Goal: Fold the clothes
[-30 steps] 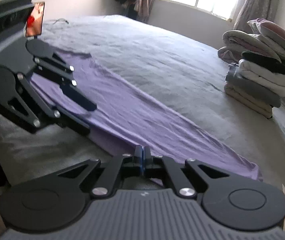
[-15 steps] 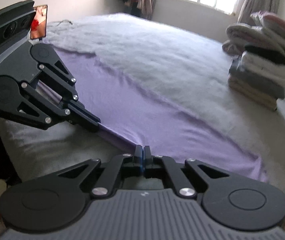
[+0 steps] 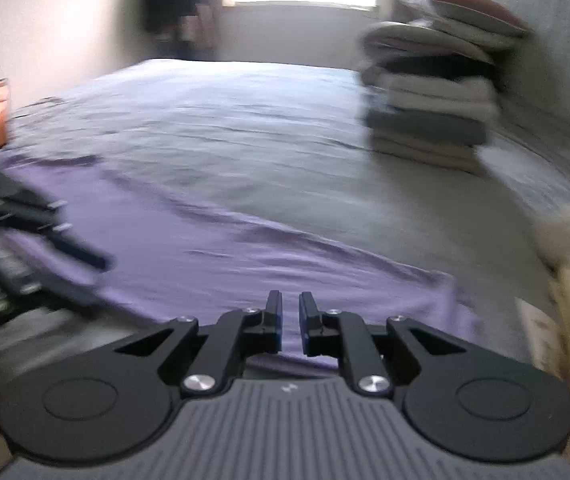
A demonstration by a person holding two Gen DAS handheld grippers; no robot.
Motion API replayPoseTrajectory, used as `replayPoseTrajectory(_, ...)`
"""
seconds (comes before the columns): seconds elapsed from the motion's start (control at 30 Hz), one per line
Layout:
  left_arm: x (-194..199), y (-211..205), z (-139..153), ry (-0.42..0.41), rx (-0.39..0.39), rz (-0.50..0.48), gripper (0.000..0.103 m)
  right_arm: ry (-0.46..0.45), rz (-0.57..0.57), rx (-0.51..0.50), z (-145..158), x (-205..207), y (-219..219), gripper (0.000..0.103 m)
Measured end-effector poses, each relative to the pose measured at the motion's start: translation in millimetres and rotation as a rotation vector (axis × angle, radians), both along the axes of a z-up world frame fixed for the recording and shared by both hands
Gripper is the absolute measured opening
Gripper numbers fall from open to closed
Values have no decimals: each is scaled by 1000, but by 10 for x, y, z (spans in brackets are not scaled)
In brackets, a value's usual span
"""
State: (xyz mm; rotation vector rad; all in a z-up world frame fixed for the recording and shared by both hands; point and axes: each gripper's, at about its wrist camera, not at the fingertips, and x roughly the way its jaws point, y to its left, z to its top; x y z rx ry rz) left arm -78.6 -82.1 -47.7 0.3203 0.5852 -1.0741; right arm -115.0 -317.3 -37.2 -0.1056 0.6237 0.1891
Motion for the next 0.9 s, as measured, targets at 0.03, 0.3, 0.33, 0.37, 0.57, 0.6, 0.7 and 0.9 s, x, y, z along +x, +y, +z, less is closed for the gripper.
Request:
replayPoseTrajectory(0.03, -3, -16, -31, 9, 21, -12, 41, 8, -39, -5, -29, 28, -78, 14)
replayPoseTrajectory(0.3, -36, -8, -51, 3, 41, -34, 43, 43, -273, 44, -30, 48, -697, 15)
replayPoseTrajectory(0.33, -37, -7, -50, 4, 41, -34, 43, 32, -295, 64, -13, 45, -742, 16)
replayPoseTrajectory(0.37, -38, -7, -50, 5, 40, -34, 44, 21, -318, 84, 4, 44, -786, 17)
replayPoseTrajectory(0.57, -41, -5, -52, 6, 40, -36, 45, 15, -395, 147, -49, 172, -937, 34)
replayPoseTrajectory(0.6, -42, -5, -54, 4, 41, -36, 45, 16, -397, 159, -76, 197, -945, 34)
replayPoseTrajectory(0.7, -47, -7, -57, 1, 42, -37, 46, 29, -406, 168, -146, 308, -926, 34)
replayPoseTrajectory(0.9, -49, -2, -68, 0, 39, -39, 47, -30, -374, 37, -263, 434, -775, 2)
